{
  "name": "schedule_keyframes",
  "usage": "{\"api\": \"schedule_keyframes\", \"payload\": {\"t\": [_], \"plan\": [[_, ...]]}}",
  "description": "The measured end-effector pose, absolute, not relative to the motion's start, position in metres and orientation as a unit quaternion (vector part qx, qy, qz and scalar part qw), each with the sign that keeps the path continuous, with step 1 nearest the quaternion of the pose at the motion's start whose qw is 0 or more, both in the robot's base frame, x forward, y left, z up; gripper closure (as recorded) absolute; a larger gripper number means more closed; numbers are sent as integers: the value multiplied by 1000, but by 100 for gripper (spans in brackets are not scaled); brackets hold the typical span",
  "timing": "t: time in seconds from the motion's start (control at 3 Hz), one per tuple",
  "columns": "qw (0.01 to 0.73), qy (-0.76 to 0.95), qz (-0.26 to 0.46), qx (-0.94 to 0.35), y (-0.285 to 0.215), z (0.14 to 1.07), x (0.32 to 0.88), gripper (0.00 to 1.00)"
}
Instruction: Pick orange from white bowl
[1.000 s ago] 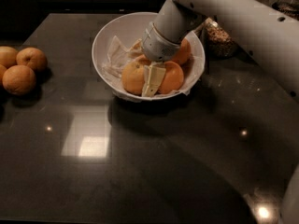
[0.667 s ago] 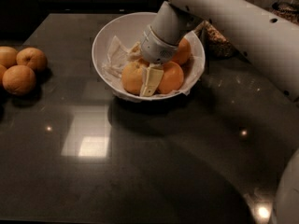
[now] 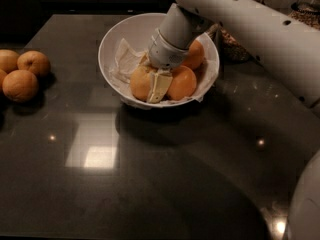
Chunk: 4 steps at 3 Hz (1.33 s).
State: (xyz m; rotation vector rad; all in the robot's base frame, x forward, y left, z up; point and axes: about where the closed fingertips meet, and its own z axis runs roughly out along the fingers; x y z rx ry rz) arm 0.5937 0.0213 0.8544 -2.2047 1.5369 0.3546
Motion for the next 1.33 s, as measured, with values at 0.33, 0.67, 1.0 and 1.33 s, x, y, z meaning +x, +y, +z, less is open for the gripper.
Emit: {"api": "schedule_keyframes", "payload": {"t": [0.33,0.67,1.0,1.33], "plan": [[214,554,128,-794,21,854,594,85],[224,564,138,-783,17,862,595,100],[252,568,134,-772,8,886,598,100],[283,578,120,-756,-13,916,598,100]]}}
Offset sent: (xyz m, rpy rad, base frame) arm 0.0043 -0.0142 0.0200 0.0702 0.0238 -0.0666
